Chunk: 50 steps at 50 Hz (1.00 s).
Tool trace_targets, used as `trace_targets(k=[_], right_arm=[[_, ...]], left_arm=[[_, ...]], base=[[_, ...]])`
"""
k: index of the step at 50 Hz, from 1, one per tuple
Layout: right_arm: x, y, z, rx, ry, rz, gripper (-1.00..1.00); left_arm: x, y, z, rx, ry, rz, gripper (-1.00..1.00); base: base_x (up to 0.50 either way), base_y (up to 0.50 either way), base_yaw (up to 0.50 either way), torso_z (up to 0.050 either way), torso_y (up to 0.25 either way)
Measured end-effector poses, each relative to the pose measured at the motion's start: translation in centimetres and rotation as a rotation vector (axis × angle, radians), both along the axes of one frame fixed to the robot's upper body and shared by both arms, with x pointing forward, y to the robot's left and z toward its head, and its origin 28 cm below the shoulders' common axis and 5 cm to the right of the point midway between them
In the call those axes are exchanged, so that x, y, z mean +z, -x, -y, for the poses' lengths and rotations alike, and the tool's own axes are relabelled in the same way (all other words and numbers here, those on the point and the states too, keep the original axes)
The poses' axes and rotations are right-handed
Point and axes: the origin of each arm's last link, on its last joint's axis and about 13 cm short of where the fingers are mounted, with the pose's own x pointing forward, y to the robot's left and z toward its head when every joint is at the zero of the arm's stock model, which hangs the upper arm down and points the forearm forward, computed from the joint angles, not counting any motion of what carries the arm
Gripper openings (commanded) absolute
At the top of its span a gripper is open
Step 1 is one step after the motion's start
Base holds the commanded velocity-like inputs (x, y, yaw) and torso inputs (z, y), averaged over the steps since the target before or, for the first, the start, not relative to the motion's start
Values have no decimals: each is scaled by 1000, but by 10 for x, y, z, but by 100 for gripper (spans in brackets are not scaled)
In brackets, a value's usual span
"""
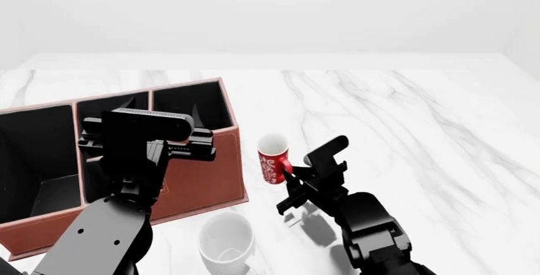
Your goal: Pick up the red mug and place it to the right of the caddy.
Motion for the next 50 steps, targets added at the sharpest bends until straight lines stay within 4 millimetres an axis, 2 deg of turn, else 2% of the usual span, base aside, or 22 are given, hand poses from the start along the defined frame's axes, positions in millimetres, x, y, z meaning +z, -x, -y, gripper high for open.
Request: trace_targets(k=[14,15,38,42,50], right_arm=[[-1,-1,-1,-2,32,-47,-100],[-1,-1,-1,-2,32,-48,100],[4,1,3,-15,7,-26,100],[5,13,10,-26,-21,-8,100],[15,59,33,-44,-77,45,100]], left_arm=[[0,0,0,1,2,0,100],[0,0,0,1,2,0,100],[-1,1,-1,3,5,1,100],[0,1,-2,5,5,3,100],[0,2,-3,9,5,5,100]], base=[[0,0,0,0,1],[0,0,0,0,0],[0,0,0,0,0],[0,0,0,0,0],[0,0,0,0,0]])
